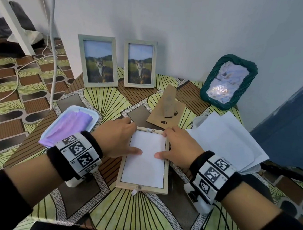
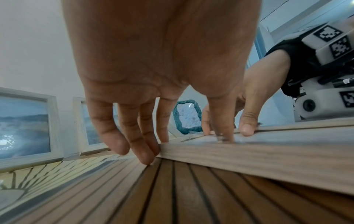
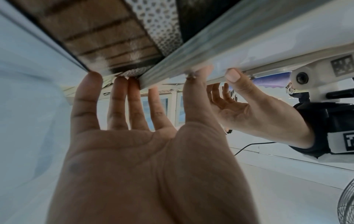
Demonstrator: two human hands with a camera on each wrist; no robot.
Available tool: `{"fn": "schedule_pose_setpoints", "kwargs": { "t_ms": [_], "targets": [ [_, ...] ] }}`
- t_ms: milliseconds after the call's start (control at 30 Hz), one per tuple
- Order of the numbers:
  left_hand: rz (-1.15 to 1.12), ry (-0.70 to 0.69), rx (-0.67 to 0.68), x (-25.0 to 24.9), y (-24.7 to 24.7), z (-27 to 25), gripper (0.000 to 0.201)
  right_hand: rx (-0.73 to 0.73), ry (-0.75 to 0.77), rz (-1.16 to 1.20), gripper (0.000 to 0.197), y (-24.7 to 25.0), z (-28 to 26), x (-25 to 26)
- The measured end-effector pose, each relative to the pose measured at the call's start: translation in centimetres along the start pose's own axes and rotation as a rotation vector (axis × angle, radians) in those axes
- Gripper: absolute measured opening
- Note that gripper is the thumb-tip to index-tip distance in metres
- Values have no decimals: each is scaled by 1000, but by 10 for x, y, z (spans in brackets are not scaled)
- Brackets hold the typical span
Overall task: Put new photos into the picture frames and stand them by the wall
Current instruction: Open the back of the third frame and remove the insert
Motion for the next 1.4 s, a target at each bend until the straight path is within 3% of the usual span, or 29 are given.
{"fn": "schedule_pose_setpoints", "kwargs": {
  "t_ms": [400,900,1400],
  "targets": [
    [27,-52,14,3,1,-2,79,-32,3,-13,67,-2,-1,-2],
    [-8,-36,50,4,-2,3,76,1,16,-31,69,1,3,0],
    [-20,-23,81,3,-1,2,88,-58,45,-33,66,-3,-3,-4]
  ]
}}
Point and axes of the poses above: each hand's wrist, its own z-axis towards the middle knuckle, its own y-axis out of the back of the hand, x = y × z, the point moved 4 cm from there along z, towards the middle knuckle, and after that the axes turned 13 degrees about -x, right-handed, at the moved point
